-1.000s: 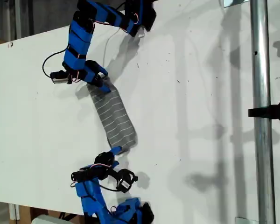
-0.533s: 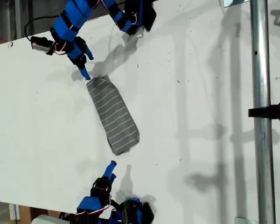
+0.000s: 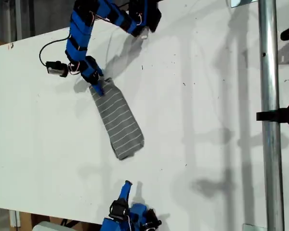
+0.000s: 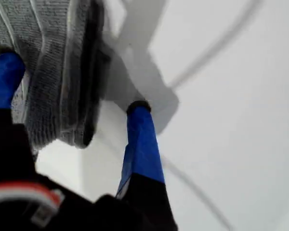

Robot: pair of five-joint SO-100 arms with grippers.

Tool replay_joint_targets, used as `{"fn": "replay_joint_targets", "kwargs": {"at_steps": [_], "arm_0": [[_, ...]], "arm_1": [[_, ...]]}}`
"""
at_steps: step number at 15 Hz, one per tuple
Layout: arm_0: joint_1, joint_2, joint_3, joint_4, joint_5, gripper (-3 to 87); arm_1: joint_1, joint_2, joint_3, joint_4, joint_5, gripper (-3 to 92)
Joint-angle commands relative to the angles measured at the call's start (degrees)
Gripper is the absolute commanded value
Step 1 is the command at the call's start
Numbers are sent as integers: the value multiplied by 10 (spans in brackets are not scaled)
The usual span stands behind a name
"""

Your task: Grasp corners of a towel and fold twice.

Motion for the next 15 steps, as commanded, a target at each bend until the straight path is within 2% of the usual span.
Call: {"fn": "replay_joint_targets", "kwargs": {"at_steps": [1, 2, 4, 6, 7, 9, 10, 11, 12, 13, 14, 15], "arm_0": [[8, 28, 3, -13, -6, -19], [9, 28, 4, -13, -6, -19], [11, 28, 6, -12, -3, -28], [14, 29, 7, -11, -4, -28], [16, 29, 7, -11, -4, -28], [21, 29, 8, -11, -4, -28], [23, 29, 9, -11, -3, -28], [23, 29, 11, -11, -1, -28], [23, 29, 11, -11, 0, -28], [25, 29, 11, -11, 0, -28], [25, 29, 12, -11, -1, -28], [26, 28, 12, -11, -1, -28]], "arm_1": [[-66, -33, -94, 3, 4, 415], [-76, -64, -127, 26, 8, 375], [-82, -90, -156, 57, 15, 30], [-82, -84, -178, 127, 9, -3], [-78, -62, -196, 202, 9, -4], [-56, -21, -240, 450, 47, -4], [-43, -14, -238, 586, 94, -4], [-43, -8, -212, 671, 125, -4], [-62, 14, -189, 673, 141, -4], [-101, 48, -208, 637, 140, -4], [-152, 86, -255, 564, 126, -4], [-189, 83, -319, 539, 126, -4]]}}
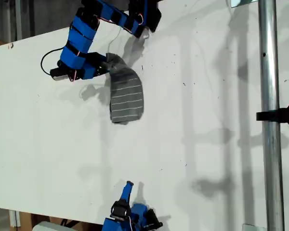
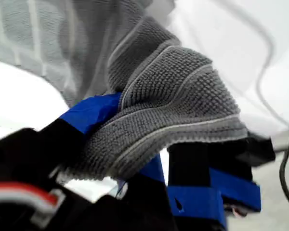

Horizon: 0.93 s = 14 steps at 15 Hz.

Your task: Grasp corners of a towel and fold twice.

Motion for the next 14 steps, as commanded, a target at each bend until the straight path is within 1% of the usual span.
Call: {"fn": "replay_joint_targets", "kwargs": {"at_steps": [1, 3, 5, 6, 7, 8, 9, 10, 11, 12, 13, 14], "arm_0": [[4, 1, -4, -10, -1, -28], [5, 1, -2, -10, -2, -28], [6, 2, 1, -9, -3, -28], [6, 4, 3, -9, -3, -28], [6, 4, 4, -8, -2, -28], [6, 4, 4, -8, -1, -28], [6, 5, 4, -8, -1, -28], [6, 6, 4, -8, -1, -28], [6, 8, 4, -8, -1, -28], [6, 10, 5, -8, 1, -28], [6, 16, 11, -7, 1, -28], [4, 31, 20, -11, 0, -28]], "arm_1": [[-73, 39, -120, -50, 4, -4], [-118, 28, -114, -135, 34, -4], [-134, -5, -101, -204, 54, -4], [-139, -9, -97, -245, 49, 35], [-144, 13, -76, -310, 54, 195], [-142, 39, -69, -355, 54, 253], [-131, 68, -66, -384, 49, 468], [-112, 110, -62, -387, 49, 356], [-84, 163, -43, -381, 49, 186], [-53, 227, -18, -367, 49, 130], [-23, 306, 32, -365, 48, 98], [6, 394, 108, -352, 48, 58]]}}
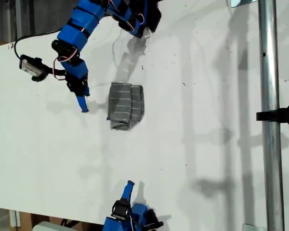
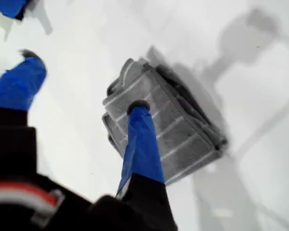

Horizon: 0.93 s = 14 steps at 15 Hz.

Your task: Grasp corners of a towel and fold twice.

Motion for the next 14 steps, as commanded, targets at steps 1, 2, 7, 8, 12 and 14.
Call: {"fn": "replay_joint_targets", "kwargs": {"at_steps": [1, 2, 7, 8, 12, 14], "arm_0": [[-4, 25, 6, -17, 1, -28], [-9, 25, 10, -23, 3, -28], [3, 25, 184, -180, -7, -28], [-12, 25, 210, -177, 7, -28], [-65, 26, 252, -16, -135, -21], [-62, 25, 252, -15, 54, -21]], "arm_1": [[58, 241, 168, 15, 13, 7], [63, 350, 284, 13, 40, -4], [0, 793, 702, 65, 153, 5], [-2, 800, 727, 91, 171, 24], [-47, 803, 784, 127, 236, 49], [-50, 803, 784, 127, 236, 49]]}}
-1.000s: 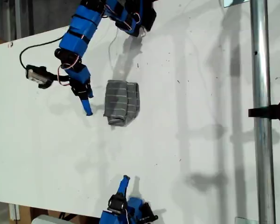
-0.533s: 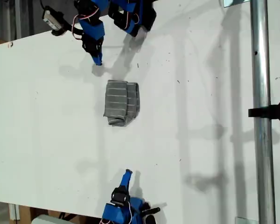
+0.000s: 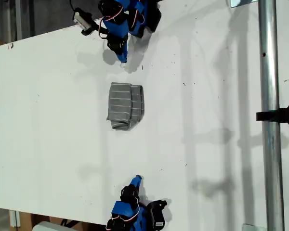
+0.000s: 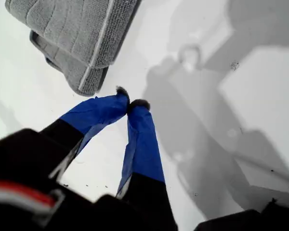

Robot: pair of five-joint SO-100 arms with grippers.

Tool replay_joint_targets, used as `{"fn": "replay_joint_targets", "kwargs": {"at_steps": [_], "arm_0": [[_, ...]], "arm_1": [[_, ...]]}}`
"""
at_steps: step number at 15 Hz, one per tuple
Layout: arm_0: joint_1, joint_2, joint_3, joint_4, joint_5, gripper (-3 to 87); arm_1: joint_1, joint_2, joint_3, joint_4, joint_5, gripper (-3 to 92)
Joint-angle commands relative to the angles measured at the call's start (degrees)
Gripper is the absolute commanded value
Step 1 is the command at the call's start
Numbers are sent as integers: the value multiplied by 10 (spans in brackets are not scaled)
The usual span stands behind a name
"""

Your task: Grasp corners of a towel and fold twice.

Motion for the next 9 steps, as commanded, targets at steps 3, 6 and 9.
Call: {"fn": "replay_joint_targets", "kwargs": {"at_steps": [3, 6, 9], "arm_0": [[-4, 3, 4, 4, 301, -23], [-4, 3, 4, 4, 301, -23], [-4, 3, 4, 4, 301, -23]], "arm_1": [[-2, 0, -4, 4, 4, 49], [-3, 0, -4, 4, 4, 49], [-3, 0, -4, 4, 4, 49]]}}
